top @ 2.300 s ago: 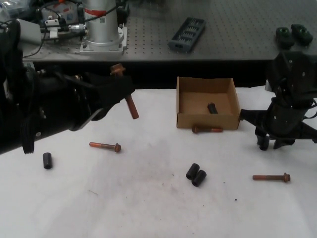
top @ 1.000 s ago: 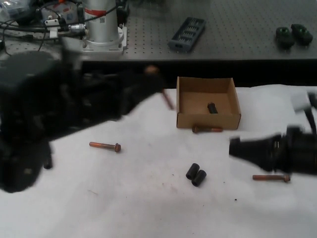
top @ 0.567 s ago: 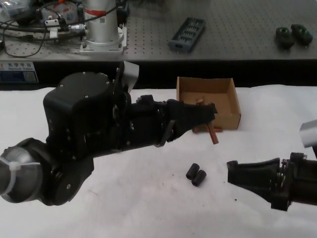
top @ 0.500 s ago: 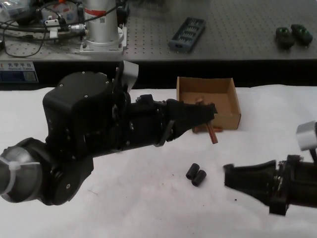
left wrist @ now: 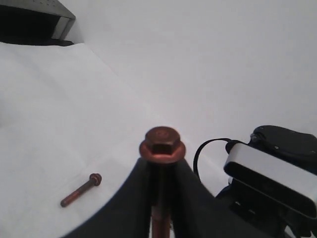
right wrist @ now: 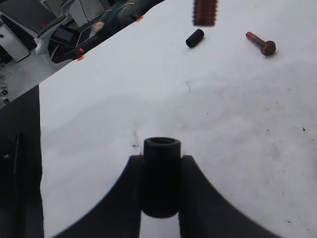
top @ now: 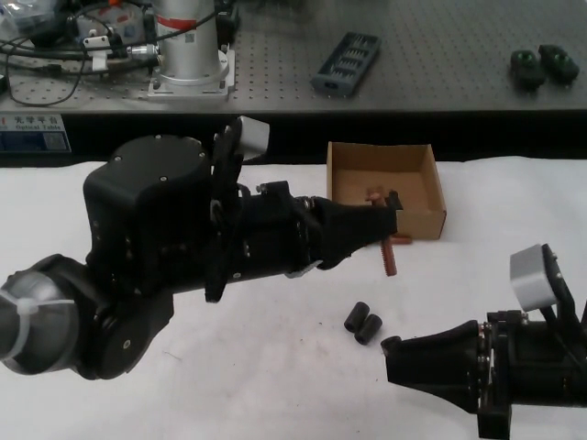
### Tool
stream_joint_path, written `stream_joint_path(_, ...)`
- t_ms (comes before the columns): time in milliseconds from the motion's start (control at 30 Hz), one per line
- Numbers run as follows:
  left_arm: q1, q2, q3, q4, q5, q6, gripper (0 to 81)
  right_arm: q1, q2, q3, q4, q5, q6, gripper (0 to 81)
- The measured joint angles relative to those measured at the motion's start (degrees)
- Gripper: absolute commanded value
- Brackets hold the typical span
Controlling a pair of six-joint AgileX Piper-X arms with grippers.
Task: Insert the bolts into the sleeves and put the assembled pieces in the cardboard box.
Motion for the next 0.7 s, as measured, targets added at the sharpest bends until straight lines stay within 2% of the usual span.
stream_joint_path(267, 0.0, 0.0, 0.0, 3.5, 0.0, 4.6, 0.6, 0.0, 0.0, 0.0, -3.0, 2.0, -1.0, 5.3)
stream_joint_path(700, 0.0, 0.0, 0.0, 3.7, 0.0, 5.2, 0.6, 0.0, 0.0, 0.0, -3.5, 2.5, -1.0, 5.3)
